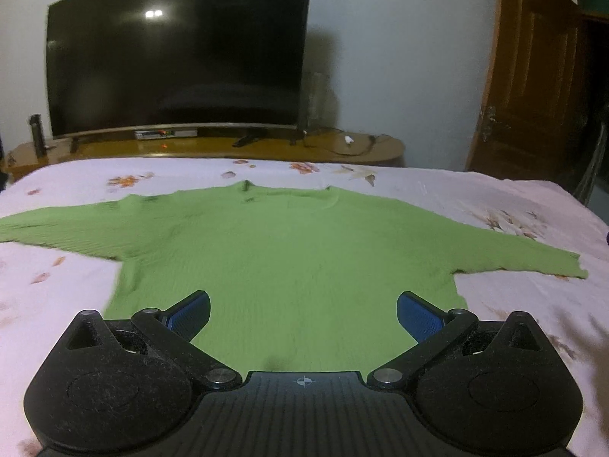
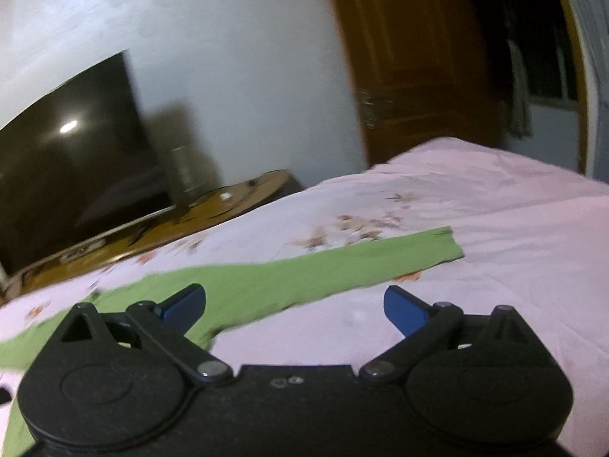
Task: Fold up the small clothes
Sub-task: 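Reach the right tool to the sleeve cuff nearest it and grasp it, then fold the held sleeve across the sweater body with the right tool while the left tool pinches the body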
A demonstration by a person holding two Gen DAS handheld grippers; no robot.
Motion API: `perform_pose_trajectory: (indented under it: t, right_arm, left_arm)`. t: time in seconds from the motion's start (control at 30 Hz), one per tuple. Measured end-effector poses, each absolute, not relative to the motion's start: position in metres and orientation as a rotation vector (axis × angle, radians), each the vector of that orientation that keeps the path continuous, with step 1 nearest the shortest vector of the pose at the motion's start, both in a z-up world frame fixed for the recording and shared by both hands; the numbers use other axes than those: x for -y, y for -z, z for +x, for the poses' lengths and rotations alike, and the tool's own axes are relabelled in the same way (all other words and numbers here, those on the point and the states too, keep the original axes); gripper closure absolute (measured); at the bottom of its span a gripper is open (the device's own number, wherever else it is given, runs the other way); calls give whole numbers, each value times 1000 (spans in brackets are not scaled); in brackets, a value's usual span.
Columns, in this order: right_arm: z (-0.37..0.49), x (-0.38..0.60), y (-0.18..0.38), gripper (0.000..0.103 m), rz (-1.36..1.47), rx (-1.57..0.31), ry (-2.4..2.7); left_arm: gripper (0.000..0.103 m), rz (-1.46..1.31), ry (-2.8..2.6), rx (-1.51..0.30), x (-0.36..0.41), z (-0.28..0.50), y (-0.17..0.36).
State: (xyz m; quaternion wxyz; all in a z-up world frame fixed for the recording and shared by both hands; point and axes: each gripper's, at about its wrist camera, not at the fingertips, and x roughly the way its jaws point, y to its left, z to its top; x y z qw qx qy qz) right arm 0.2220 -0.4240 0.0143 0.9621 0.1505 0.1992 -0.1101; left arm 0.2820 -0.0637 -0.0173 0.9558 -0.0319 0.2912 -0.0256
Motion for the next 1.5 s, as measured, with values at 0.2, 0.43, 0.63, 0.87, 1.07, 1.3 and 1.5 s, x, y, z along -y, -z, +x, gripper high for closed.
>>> perform_pose_trajectory:
  t: [0.2, 0.43, 0.63, 0.87, 1.07, 1.3, 1.5]
  right_arm:
    - [301, 517, 39, 7, 477, -461, 359]
    - [351, 587, 98, 64, 607, -563, 452]
    - [347, 609, 113, 46, 729, -503, 452]
    - [367, 622, 115, 92, 754, -511, 444]
    - [385, 571, 79, 96, 613, -484, 350]
    - [416, 427, 35, 97, 396, -468, 91]
    - [436, 289, 29, 97, 310, -521, -161]
  left_arm:
    - [0, -34, -19, -638, 85, 349, 46]
    - [0, -57, -125, -659, 77, 395, 73]
    - [0, -81, -172, -689, 59, 409, 83]
    - [0, -74, -202, -717, 31, 415, 78]
    - [0, -45, -239, -725, -3, 414, 70]
    - [0, -152, -207, -697, -63, 407, 69]
    - [0, -192, -213, -675, -108, 402, 71]
